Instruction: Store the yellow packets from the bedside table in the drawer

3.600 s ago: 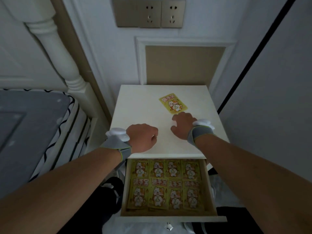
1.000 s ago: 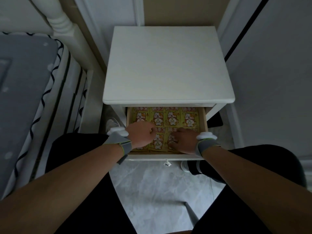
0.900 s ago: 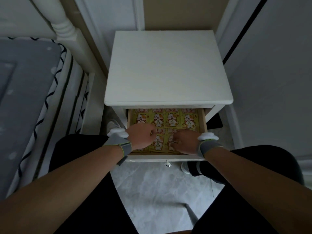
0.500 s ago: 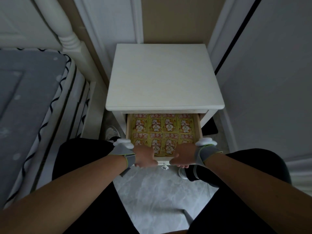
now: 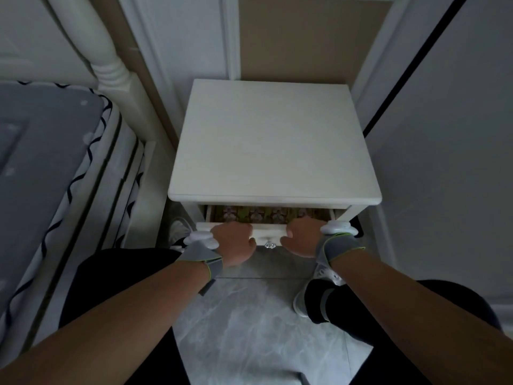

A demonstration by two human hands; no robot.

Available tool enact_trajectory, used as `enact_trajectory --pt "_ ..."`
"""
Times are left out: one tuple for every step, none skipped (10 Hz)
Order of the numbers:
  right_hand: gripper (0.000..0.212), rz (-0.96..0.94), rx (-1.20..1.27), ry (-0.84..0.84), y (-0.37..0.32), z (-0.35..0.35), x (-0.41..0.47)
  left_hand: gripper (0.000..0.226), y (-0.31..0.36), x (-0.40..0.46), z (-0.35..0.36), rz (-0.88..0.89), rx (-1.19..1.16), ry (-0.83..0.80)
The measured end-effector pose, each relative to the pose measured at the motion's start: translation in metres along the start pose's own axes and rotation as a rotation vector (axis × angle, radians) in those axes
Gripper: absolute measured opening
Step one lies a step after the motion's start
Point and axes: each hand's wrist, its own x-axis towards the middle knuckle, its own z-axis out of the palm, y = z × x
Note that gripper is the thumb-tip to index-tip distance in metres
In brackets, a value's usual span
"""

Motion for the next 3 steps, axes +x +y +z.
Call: enact_trajectory --pt "0.059 0.017 0.022 0.028 0.007 0.005 0.010 0.053 0.002 0.005 0.004 -0.027 -0.064 0.044" --pt "0.075 0.023 0.116 0.071 0.017 0.014 0.013 0.064 -0.004 0.007 0.002 -0.058 -0.159 0.115" --pt "0.071 0.021 0.287 0.101 0.021 0.023 -0.007 0.060 -0.006 -0.017 0.005 -0.046 -0.238 0.100"
